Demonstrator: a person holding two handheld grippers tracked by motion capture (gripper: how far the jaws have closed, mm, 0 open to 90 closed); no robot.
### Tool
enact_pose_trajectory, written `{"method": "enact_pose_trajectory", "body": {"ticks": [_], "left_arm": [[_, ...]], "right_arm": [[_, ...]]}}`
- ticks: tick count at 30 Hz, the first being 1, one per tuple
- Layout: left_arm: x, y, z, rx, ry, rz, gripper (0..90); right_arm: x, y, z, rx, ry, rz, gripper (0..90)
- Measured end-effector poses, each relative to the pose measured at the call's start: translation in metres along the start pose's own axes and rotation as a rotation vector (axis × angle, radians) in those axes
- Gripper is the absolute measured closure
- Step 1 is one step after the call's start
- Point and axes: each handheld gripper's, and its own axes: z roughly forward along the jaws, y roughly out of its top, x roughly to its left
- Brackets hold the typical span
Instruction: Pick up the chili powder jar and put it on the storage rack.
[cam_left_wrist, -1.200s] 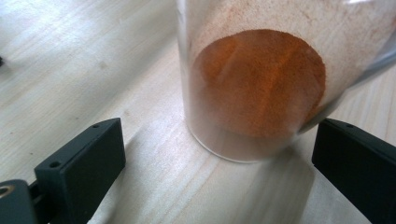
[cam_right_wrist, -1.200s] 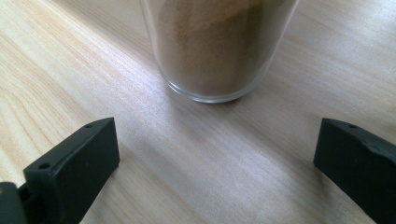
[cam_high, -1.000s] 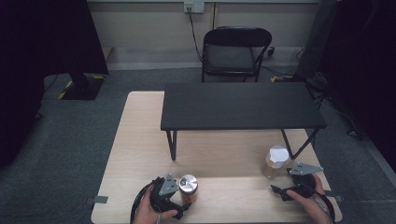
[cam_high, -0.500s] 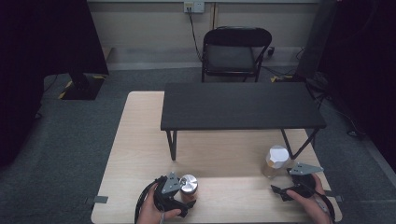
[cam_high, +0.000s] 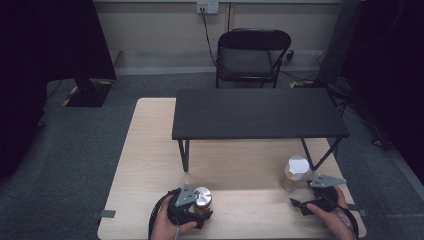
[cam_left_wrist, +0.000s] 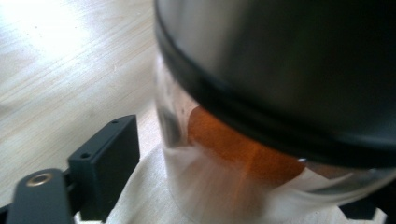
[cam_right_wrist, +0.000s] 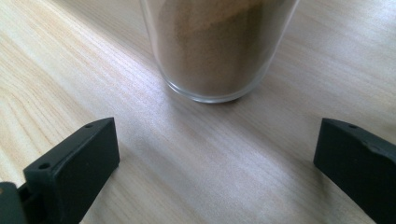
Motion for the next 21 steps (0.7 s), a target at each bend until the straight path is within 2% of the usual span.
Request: {"method": "enact_pose_trajectory", "body": {"ticks": [5,8,13,21], "left_arm": [[-0.003,0.002,0.003,0.015,-0.001,0.012,21.9],[-0.008,0.003,0.004,0.018,0.012,0.042,28.8],[-0.010,0.004,0.004,0.024,0.022,0.075,30.3],[-0.013,0.007,0.006,0.030,0.021,0.088,30.7]], "right_arm": [[0.000,0.000,0.000,0.000,0.000,0.000,0.0],[0.000,0.000,0.000,0.000,0.000,0.001,0.0],[0.000,0.000,0.000,0.000,0.000,0.000,0.0],[0.000,0.000,0.000,0.000,0.000,0.000,0.0]]}}
